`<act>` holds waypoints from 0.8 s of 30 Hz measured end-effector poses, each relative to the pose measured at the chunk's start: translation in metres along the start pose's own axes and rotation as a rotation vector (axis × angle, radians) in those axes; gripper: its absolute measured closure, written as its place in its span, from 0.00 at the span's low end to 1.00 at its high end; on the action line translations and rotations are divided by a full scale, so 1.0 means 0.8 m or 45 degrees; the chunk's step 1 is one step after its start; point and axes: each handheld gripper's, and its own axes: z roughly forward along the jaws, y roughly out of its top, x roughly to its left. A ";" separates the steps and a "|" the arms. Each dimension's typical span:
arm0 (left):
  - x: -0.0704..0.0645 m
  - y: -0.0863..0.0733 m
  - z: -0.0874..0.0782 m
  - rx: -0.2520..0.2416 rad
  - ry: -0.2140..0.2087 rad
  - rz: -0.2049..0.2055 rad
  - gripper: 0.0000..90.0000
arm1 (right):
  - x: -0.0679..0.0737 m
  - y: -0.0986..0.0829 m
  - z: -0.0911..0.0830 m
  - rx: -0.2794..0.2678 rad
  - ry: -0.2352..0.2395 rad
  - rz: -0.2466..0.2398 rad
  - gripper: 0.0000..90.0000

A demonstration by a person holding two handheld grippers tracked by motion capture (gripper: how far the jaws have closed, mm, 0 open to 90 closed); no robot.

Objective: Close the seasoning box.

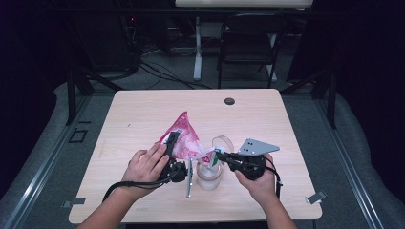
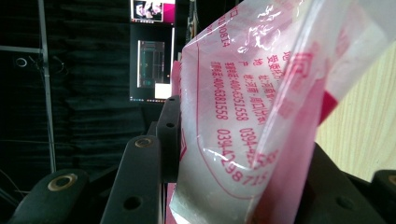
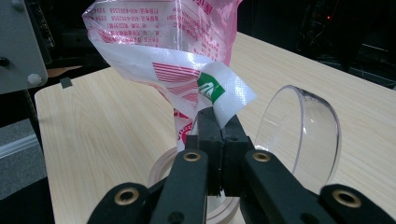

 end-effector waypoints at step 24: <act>0.003 0.002 -0.003 -0.017 0.015 0.006 0.71 | 0.000 0.000 -0.002 -0.008 -0.003 0.005 0.99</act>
